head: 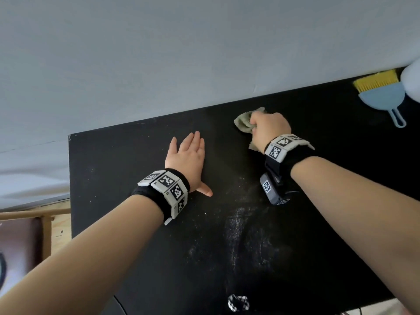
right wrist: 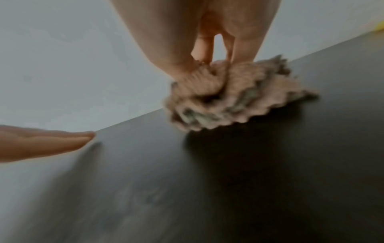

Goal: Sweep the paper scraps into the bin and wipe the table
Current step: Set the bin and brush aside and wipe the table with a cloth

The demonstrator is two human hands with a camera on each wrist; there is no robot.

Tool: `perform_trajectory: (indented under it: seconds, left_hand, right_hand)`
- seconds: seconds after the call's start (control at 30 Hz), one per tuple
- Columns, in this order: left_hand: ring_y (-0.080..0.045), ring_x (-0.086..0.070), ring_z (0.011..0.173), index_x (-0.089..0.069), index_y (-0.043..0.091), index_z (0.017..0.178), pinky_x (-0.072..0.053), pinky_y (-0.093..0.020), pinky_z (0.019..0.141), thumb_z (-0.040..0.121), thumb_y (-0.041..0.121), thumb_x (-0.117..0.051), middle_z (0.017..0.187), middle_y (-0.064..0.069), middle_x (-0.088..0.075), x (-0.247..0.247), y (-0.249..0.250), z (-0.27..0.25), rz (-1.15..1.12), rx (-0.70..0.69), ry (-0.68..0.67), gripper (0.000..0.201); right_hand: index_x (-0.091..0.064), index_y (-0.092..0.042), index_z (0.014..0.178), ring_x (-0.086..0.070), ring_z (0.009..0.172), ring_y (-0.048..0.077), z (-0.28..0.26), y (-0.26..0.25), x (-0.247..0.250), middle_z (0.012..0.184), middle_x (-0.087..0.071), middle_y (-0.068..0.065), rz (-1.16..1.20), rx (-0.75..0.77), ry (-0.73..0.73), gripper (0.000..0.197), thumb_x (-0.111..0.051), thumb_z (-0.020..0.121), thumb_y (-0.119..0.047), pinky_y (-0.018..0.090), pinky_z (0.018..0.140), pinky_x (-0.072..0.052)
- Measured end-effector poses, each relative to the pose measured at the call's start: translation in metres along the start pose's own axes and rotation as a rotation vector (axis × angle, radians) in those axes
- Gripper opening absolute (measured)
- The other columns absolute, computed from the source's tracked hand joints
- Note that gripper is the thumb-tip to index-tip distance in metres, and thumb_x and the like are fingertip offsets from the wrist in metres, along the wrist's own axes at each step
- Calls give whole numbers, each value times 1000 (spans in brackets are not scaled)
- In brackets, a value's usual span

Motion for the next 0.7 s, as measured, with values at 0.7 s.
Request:
perform_trajectory:
  seconds: [0.7]
  left_hand:
    - [-22, 13, 146, 10, 9, 150, 3, -51, 117, 58, 79, -63, 158, -7, 15, -24, 15, -31, -35, -30, 20, 137]
  right_hand:
    - [-60, -21, 112, -57, 102, 31, -51, -26, -32, 111, -58, 13, -26, 125, -54, 23, -49, 91, -19, 36, 82, -46]
Point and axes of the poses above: each hand's wrist, its own z-axis towards the middle knuckle, its own x-axis out of the back of the hand, y = z × x, the point moved 10 cm from there along z, towards the middle knuckle
